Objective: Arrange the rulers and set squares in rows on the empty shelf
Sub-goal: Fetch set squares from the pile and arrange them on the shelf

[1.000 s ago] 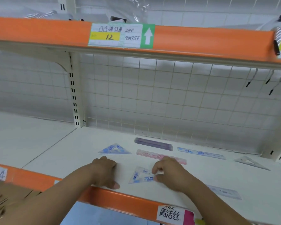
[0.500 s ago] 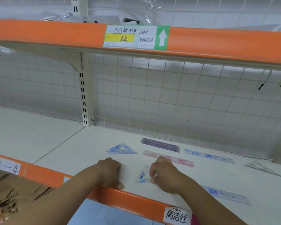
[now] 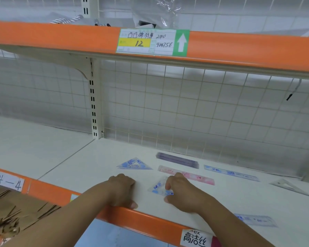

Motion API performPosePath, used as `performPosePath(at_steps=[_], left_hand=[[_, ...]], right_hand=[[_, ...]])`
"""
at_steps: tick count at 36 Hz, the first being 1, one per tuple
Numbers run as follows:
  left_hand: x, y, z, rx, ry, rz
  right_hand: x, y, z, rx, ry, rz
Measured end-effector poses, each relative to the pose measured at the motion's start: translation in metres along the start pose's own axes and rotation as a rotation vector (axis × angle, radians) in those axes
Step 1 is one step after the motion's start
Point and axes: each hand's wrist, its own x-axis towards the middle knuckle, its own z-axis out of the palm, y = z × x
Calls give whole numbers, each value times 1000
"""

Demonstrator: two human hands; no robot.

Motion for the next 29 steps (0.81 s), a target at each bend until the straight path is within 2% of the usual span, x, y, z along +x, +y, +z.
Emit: performPosePath(at_steps=[11, 29], left_hand=[[3, 36, -7, -18, 25, 35], [31, 139, 5, 37, 22, 183]], right_hand=[[-9, 22, -7, 1, 157, 14], [-63, 133, -24, 0, 217, 235]])
